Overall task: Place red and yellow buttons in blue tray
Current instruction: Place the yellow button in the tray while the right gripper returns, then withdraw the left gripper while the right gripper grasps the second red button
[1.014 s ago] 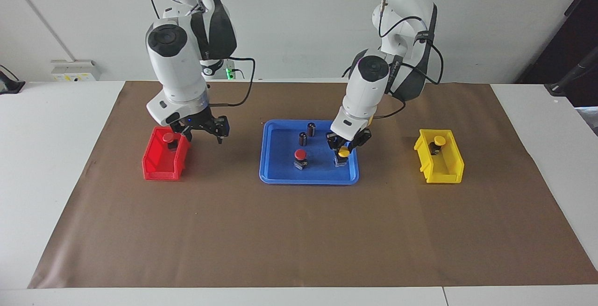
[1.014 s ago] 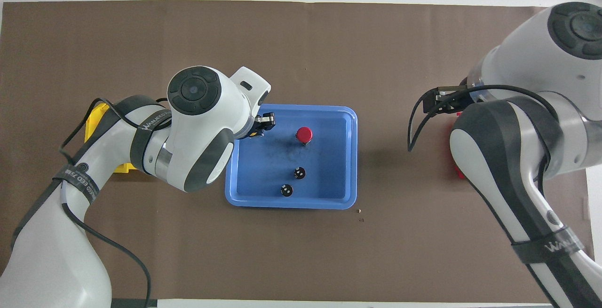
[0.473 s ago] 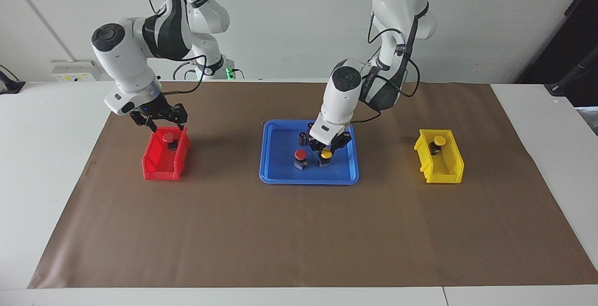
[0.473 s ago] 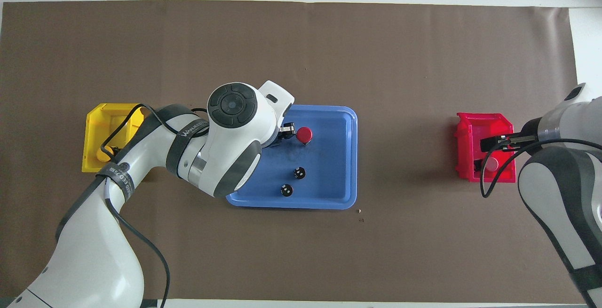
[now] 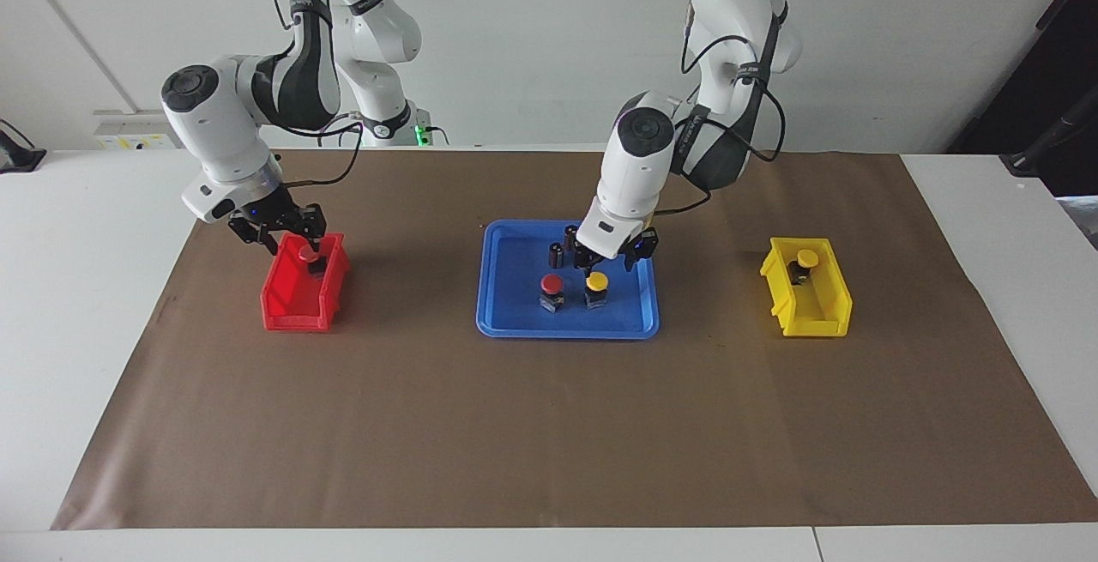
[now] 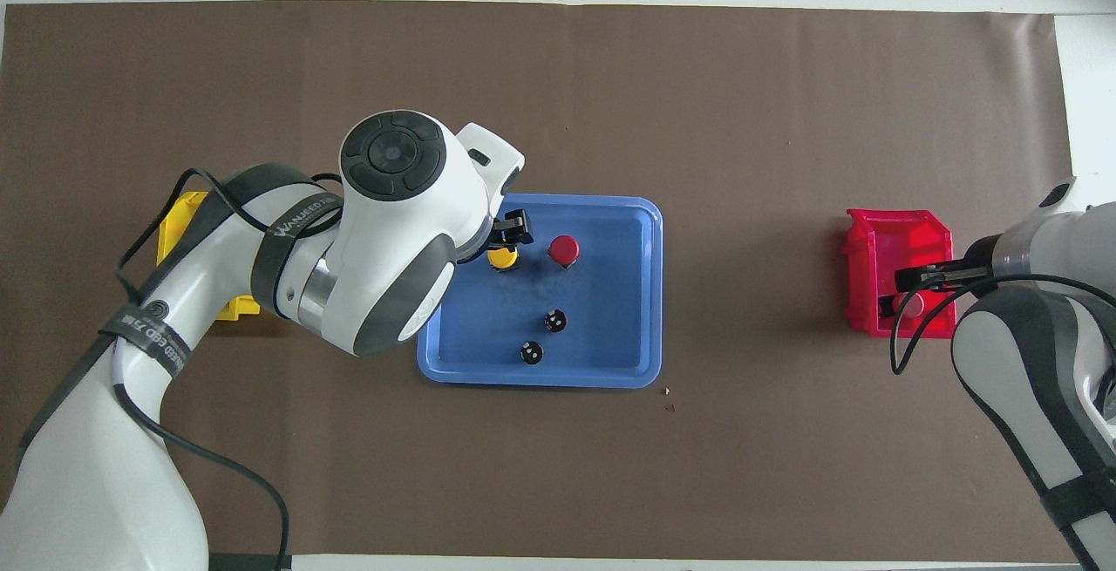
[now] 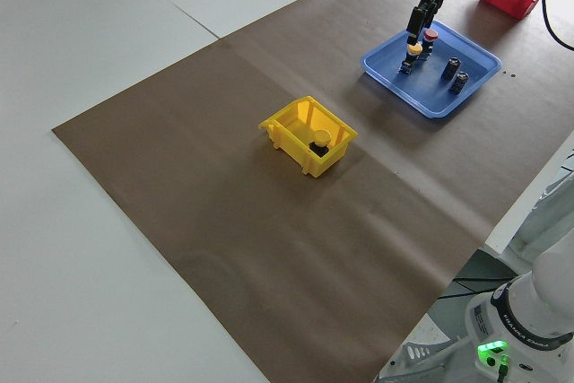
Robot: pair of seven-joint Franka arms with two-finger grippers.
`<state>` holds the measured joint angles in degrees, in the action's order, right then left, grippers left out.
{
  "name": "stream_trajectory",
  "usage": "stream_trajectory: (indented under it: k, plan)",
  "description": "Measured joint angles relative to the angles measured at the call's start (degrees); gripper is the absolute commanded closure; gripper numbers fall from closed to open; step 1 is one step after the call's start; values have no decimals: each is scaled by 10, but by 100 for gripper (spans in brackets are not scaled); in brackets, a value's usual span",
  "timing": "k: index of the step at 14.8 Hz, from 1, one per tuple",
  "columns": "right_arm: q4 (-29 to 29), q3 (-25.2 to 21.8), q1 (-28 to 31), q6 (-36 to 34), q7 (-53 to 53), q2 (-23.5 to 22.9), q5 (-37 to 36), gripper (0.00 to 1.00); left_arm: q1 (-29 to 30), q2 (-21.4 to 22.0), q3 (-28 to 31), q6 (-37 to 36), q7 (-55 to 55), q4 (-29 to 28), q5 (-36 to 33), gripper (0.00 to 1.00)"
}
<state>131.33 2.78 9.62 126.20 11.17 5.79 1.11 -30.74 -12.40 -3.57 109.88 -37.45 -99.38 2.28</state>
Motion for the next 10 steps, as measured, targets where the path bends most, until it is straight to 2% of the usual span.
stream_trajectory:
  k: [2,6,8,10]
  plan:
    - [9,0,0,12,0,-4,0,36,51,40,3,-70,94,15,0,0]
    - [30,0,0,42,0,-10,0,38,195,99,10,-191,311,47,0,0]
    - [42,0,0,52,7,-10,0,38,265,121,12,-208,397,53,0,0]
    - [49,0,3,55,15,-10,0,38,304,134,13,-210,434,53,0,0]
